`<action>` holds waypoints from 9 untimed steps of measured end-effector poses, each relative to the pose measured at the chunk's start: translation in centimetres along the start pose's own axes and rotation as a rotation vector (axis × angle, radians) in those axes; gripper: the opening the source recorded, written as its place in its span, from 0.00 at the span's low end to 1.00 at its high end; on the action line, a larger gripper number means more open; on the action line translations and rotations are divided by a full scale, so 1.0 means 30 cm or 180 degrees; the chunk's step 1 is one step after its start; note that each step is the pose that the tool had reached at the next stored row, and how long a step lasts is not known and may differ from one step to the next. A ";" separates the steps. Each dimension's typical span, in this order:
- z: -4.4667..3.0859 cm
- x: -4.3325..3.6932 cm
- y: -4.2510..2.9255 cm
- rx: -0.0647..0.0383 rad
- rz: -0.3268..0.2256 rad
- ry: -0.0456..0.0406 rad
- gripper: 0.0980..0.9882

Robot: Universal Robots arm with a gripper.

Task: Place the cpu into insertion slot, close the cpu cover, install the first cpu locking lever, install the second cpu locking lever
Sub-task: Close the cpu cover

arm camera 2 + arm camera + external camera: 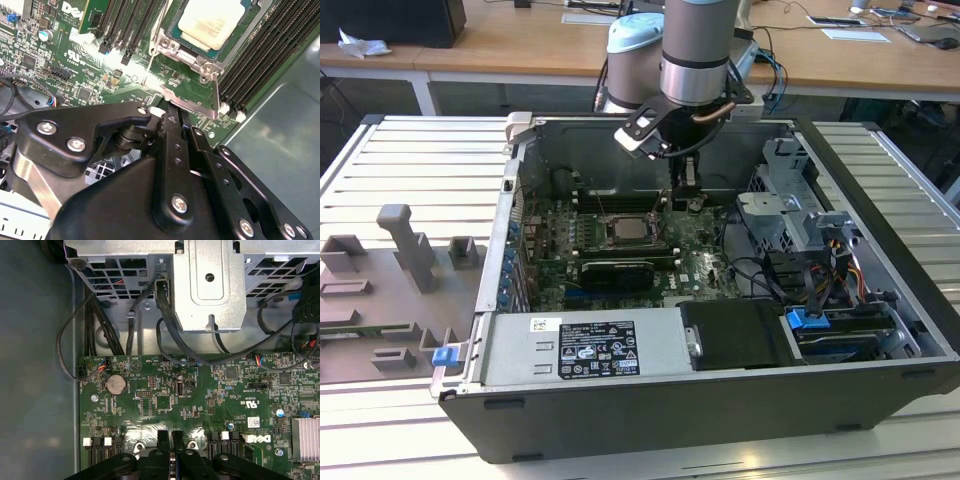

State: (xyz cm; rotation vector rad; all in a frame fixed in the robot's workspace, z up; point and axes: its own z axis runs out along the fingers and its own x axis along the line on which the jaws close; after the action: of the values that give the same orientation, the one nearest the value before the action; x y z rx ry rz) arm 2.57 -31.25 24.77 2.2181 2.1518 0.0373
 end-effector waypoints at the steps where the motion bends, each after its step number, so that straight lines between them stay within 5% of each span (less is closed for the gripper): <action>1: 0.000 0.000 0.000 0.0000 0.0000 0.0000 0.08; 9: -0.001 0.000 -0.010 0.0000 0.0000 0.0000 0.08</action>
State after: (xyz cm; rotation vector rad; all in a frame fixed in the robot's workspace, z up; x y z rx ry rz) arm 2.28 -31.25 24.77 2.2180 2.1518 0.0374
